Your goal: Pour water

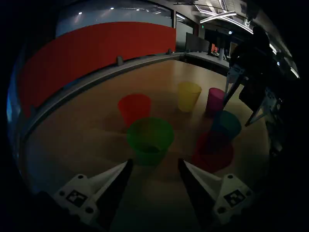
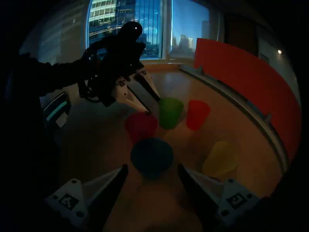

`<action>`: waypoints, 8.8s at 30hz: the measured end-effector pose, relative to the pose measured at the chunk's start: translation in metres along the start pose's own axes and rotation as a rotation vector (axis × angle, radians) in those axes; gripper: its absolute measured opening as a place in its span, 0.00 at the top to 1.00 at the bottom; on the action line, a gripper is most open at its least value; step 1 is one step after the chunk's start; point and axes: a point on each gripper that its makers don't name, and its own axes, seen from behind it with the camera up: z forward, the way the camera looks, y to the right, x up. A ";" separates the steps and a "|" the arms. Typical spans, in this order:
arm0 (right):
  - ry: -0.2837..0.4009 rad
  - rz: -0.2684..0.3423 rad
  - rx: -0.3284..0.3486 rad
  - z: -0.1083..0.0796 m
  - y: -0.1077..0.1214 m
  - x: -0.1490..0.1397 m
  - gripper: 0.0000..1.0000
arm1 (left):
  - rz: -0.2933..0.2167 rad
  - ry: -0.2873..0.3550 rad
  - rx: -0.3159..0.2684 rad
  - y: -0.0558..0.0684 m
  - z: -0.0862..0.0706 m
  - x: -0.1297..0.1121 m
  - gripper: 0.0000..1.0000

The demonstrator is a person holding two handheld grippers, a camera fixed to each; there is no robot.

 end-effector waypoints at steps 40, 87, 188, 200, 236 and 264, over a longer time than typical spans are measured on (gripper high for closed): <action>-0.036 -0.029 0.016 0.042 0.001 0.000 0.02 | 0.028 0.016 -0.012 -0.005 0.043 0.024 0.14; 0.047 -0.008 -0.029 0.027 0.002 0.015 0.09 | 0.055 0.081 0.026 -0.001 0.014 0.047 0.18; 0.569 0.054 -0.241 -0.112 0.025 0.144 0.11 | 0.083 0.600 -0.042 0.087 -0.130 0.183 0.17; 0.568 0.052 -0.250 -0.115 0.030 0.147 0.11 | 0.096 0.607 -0.058 0.098 -0.129 0.177 0.17; 0.504 -0.329 -0.359 -0.149 0.046 0.220 0.11 | 0.116 0.579 -0.108 0.131 -0.112 0.162 0.17; 0.436 -0.634 -0.442 -0.142 0.062 0.265 0.11 | 0.110 0.587 -0.132 0.136 -0.110 0.164 0.17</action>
